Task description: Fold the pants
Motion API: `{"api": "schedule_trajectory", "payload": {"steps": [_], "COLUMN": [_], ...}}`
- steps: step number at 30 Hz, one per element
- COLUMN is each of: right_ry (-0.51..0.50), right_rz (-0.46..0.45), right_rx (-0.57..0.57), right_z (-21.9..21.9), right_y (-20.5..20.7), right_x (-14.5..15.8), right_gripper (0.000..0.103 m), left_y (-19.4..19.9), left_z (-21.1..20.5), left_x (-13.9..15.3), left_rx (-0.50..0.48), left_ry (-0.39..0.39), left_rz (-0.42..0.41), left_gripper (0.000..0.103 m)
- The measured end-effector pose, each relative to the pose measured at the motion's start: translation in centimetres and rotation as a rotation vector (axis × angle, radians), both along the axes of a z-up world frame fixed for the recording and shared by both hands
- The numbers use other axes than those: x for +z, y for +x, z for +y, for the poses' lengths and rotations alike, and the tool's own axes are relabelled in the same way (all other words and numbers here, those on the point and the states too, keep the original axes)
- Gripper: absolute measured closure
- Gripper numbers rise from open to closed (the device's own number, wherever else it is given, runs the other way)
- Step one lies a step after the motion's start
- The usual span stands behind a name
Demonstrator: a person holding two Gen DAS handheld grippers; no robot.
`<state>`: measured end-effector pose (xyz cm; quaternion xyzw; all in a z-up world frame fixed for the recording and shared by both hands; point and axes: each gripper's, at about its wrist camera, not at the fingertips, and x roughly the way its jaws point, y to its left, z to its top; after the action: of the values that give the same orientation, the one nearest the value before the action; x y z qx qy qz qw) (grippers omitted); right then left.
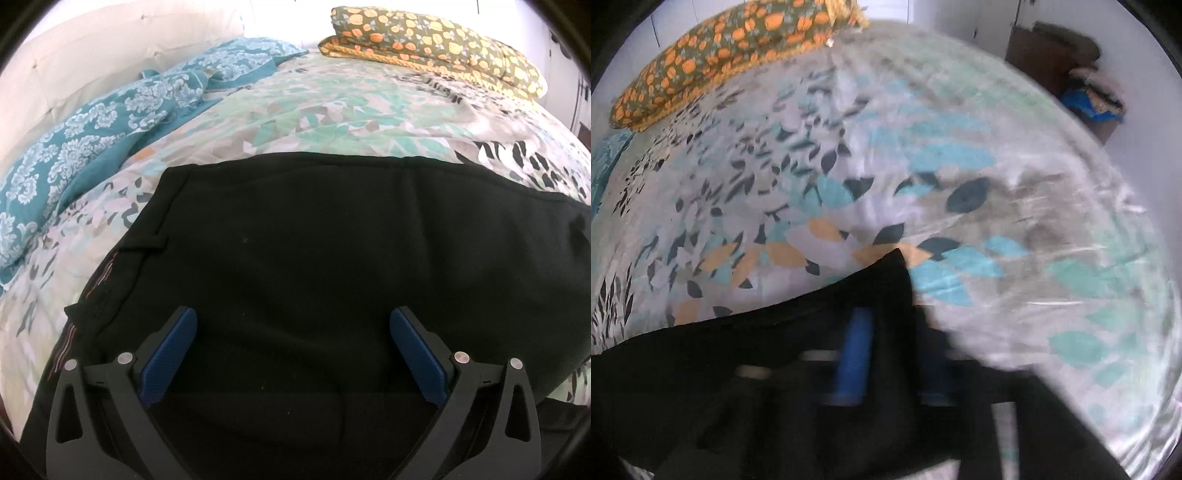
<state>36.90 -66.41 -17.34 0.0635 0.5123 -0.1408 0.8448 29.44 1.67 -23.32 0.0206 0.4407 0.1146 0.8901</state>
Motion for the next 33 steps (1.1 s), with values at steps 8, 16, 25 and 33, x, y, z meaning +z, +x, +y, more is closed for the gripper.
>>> {"api": "schedule_trajectory", "payload": {"steps": [8,16,25,33], "right_ry": [0.11,0.281,0.101,-0.047], "right_rz": [-0.282,-0.249,-0.069,-0.179], "right_rx": [0.371,0.29,-0.112,-0.002], "right_z": [15.1,25.8,22.4,28.3], "right_y": [-14.8,-32.9,-34.9,-33.8], "right_x": [10.2,9.5,7.0,9.0], "right_gripper": [0.098,0.099,0.059,0.025], "left_y": [0.2,0.9,-5.2,-11.9], "left_z": [-0.1,-0.3,2.4,4.4], "left_x": [0.2,1.1,5.6,4.7], "left_rx": [0.001,0.019,0.009,0.044], "left_ry": [0.014,0.037,-0.214,-0.222], "left_rz": [0.011,0.099,0.207,0.151], "left_gripper": [0.001,0.0,0.0,0.0]}}
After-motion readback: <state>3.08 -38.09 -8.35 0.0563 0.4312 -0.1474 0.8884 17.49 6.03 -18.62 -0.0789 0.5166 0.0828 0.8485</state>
